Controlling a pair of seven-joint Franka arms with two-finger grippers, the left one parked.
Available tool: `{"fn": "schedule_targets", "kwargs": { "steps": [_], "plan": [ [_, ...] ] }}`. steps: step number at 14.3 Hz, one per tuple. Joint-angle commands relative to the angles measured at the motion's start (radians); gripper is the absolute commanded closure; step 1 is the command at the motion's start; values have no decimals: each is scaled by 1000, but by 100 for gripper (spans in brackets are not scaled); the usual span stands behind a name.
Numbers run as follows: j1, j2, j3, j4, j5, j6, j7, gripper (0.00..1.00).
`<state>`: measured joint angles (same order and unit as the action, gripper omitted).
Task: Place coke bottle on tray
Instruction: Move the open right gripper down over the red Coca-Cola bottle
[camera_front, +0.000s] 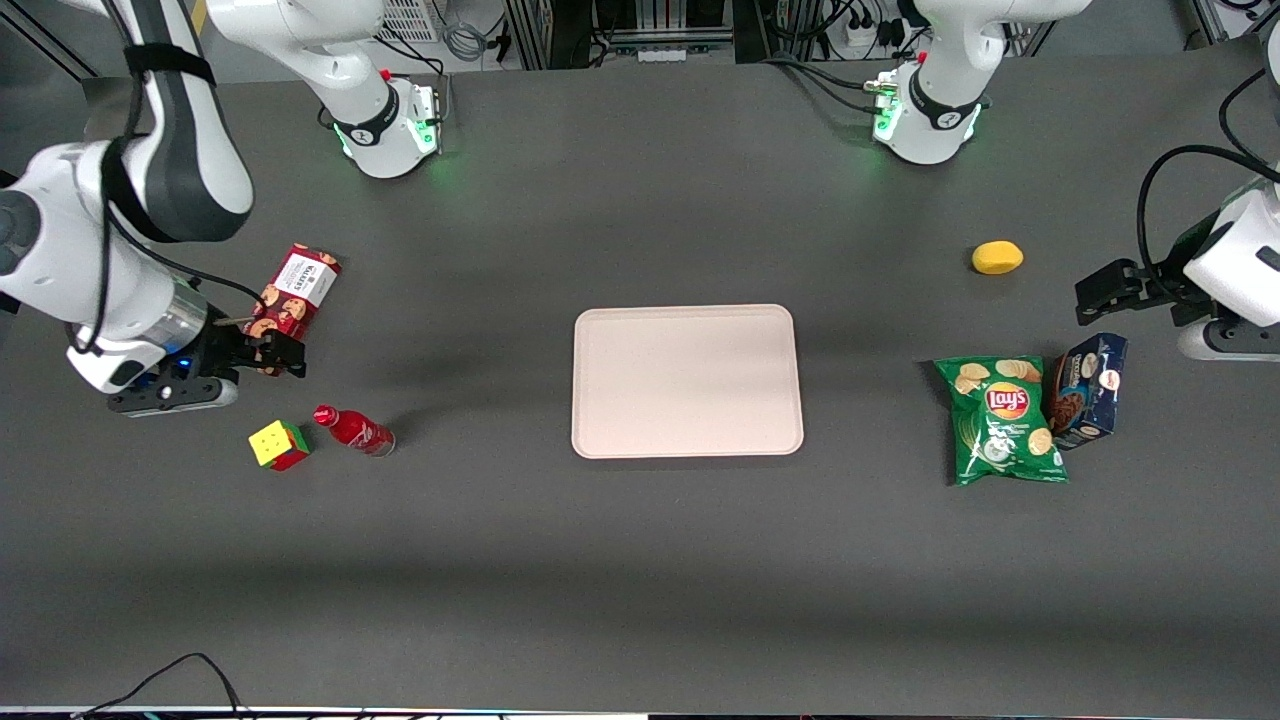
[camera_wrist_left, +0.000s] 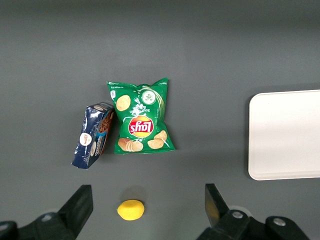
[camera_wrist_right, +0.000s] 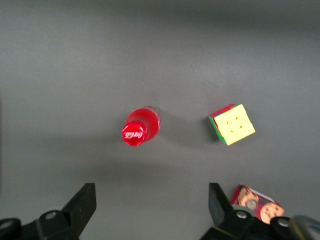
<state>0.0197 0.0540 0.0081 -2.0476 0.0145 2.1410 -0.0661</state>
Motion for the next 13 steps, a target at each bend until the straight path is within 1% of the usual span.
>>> {"fn": "schedule_targets", "kwargs": {
  "steps": [1,8,10,13],
  "plan": [
    [11,-5,-10,-120,12,176,-27,0],
    [14,99,0,-117,15,335,-27,0],
    [29,130,3,-114,15,390,-24,0],
    [33,138,3,-109,15,396,-21,0]
  ]
}}
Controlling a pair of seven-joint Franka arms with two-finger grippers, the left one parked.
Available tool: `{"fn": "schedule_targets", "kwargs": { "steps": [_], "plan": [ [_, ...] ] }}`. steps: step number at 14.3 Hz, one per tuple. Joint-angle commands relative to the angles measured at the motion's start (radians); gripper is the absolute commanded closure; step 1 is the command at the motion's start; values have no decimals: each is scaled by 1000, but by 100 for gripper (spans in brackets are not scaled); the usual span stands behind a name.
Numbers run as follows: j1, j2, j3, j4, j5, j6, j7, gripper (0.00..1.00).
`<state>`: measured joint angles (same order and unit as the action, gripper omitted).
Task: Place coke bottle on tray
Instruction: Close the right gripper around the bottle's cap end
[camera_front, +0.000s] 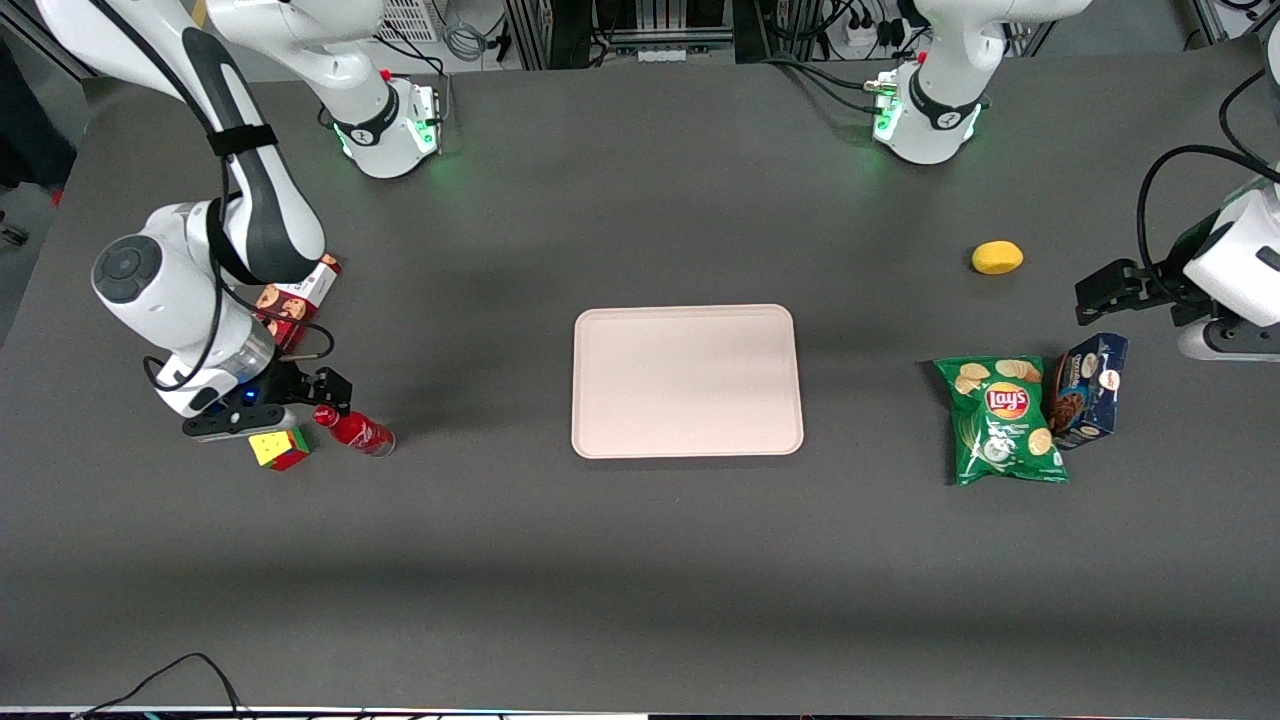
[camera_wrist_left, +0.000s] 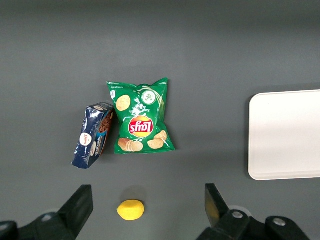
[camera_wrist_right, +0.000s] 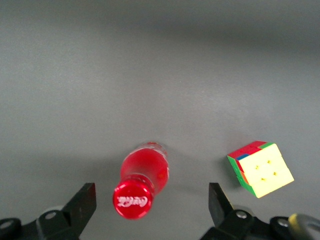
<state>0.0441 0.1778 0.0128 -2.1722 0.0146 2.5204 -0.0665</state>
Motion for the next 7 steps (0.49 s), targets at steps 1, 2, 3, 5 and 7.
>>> {"fn": "schedule_targets", "kwargs": {
  "steps": [1,2,3,5,7],
  "plan": [
    [8,26,-1,24,16,18,-21,0],
    [7,38,-1,28,18,24,-24,0],
    [8,45,-1,26,18,38,-24,0],
    [7,51,-1,25,19,41,-24,0],
    [7,51,-1,23,21,40,-22,2]
  ]
}}
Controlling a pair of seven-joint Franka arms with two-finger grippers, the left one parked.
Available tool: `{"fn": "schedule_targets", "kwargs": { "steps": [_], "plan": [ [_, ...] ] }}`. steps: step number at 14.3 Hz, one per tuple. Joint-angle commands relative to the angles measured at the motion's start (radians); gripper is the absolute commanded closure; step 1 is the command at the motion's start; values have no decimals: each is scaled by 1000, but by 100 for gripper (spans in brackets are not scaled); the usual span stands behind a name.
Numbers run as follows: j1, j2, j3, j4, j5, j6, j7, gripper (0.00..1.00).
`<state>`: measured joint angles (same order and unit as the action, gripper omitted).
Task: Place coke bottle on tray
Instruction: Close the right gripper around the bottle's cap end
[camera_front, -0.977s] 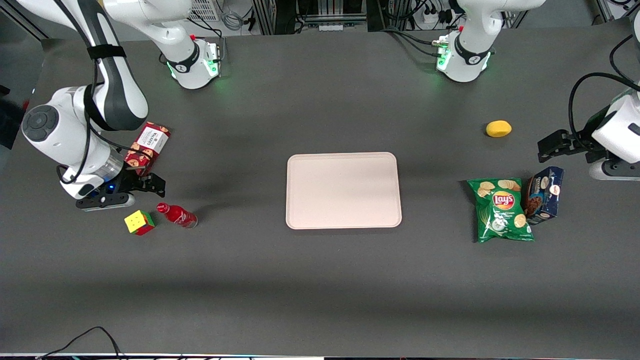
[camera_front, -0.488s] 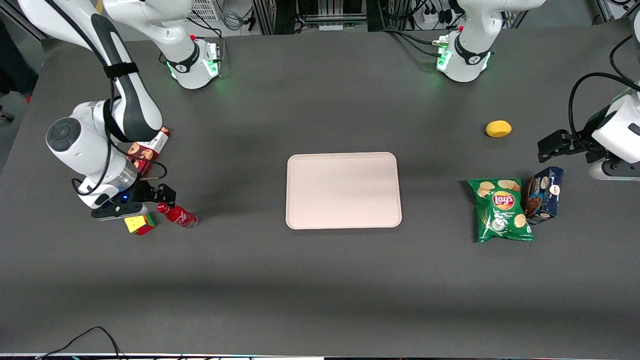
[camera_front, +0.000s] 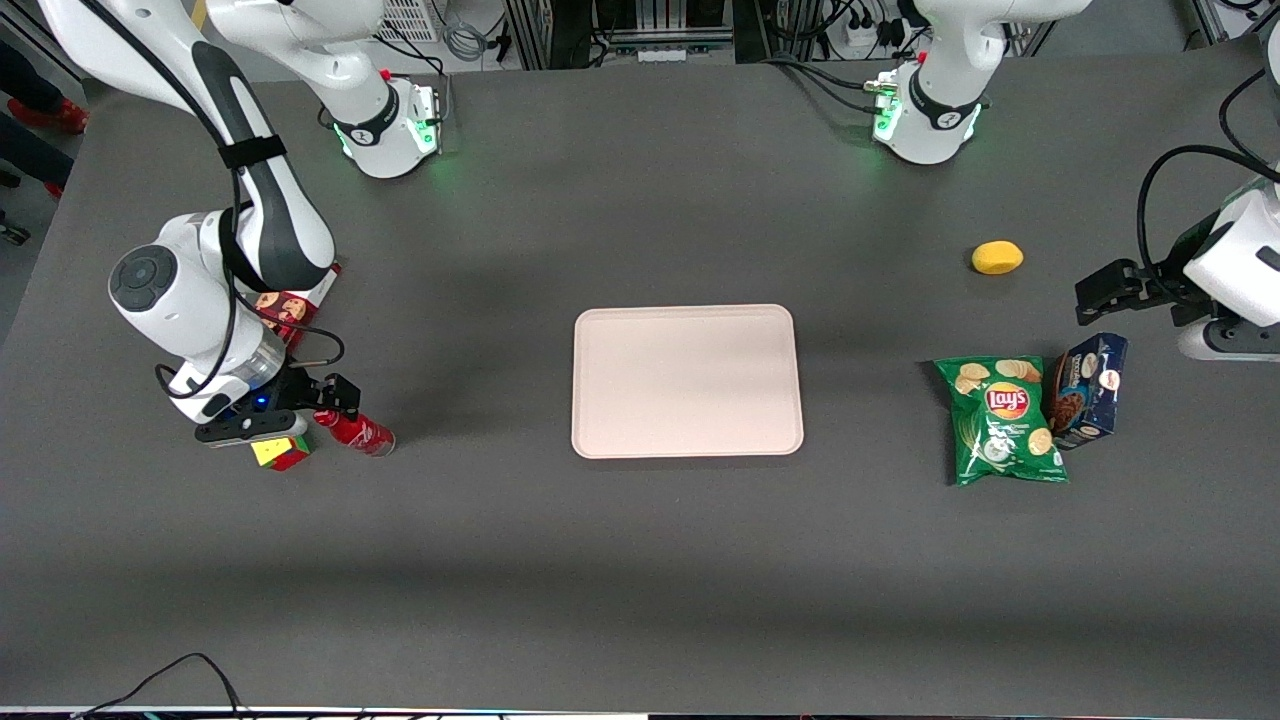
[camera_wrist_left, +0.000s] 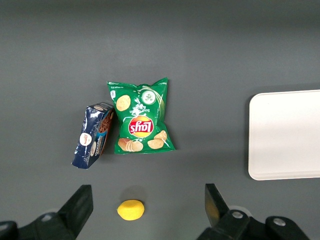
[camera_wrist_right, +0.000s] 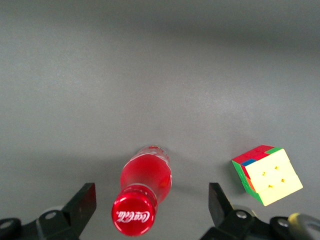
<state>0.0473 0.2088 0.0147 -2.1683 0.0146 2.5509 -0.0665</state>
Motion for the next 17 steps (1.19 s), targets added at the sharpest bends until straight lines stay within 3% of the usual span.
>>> {"fn": "schedule_targets", "kwargs": {
  "steps": [1,6,8,11,12,13,17],
  "plan": [
    [3,20,-2,19,27,8,-22,10],
    [5,14,-1,18,41,-6,-13,22],
    [5,8,-1,16,41,-8,-13,35],
    [11,4,1,19,41,-26,-12,70],
    [11,0,7,21,47,-38,-6,88],
    [11,-9,19,22,63,-41,7,100],
    [13,-19,30,44,68,-52,1,100]
  ]
}}
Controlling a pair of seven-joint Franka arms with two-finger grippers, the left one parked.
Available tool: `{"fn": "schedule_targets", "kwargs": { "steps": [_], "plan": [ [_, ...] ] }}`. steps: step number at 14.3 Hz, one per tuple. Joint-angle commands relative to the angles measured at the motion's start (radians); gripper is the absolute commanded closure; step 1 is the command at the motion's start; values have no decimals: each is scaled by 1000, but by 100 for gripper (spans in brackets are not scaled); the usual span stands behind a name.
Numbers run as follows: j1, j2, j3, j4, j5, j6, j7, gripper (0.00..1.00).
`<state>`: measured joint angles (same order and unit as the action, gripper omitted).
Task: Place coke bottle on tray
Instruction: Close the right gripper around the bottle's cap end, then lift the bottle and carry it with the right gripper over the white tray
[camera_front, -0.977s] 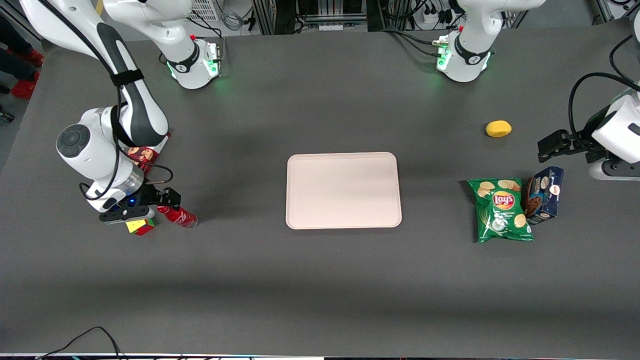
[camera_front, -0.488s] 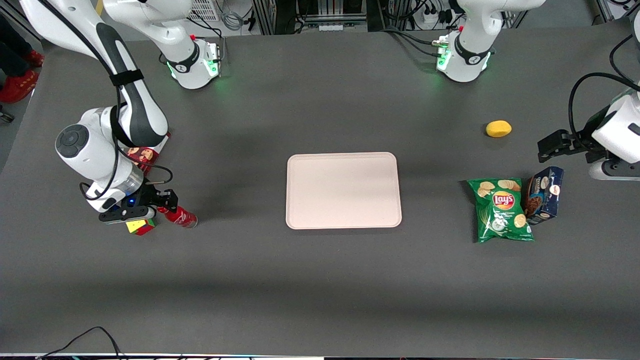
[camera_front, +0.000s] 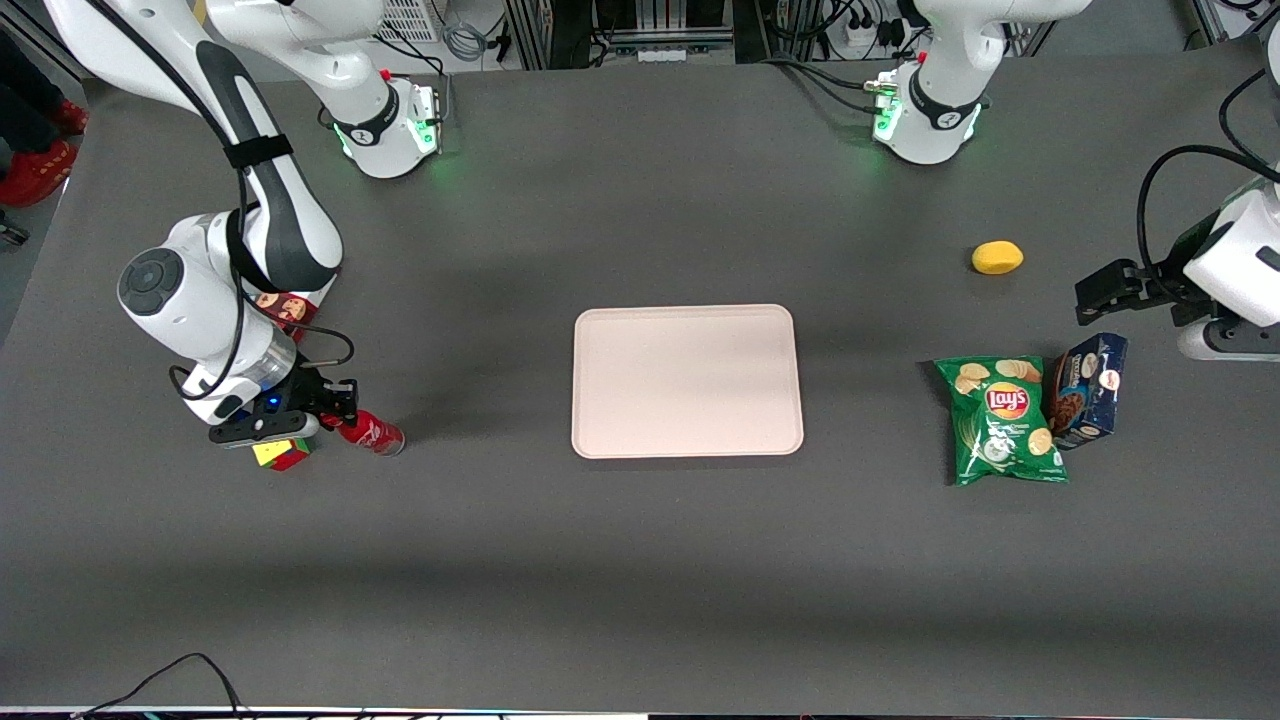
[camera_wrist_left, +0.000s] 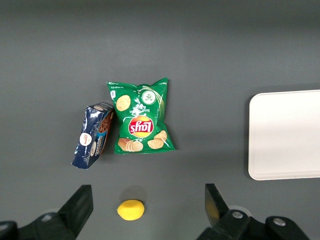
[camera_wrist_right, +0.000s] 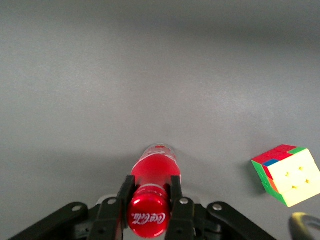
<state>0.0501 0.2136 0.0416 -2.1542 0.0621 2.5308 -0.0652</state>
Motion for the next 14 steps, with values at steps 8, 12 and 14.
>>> {"fn": "schedule_targets", "kwargs": {
  "steps": [8,12,14],
  "plan": [
    [31,-69,10,488,21,-680,7,100],
    [33,-76,20,660,16,-897,11,100],
    [34,-74,20,663,15,-899,18,100]
  ]
}}
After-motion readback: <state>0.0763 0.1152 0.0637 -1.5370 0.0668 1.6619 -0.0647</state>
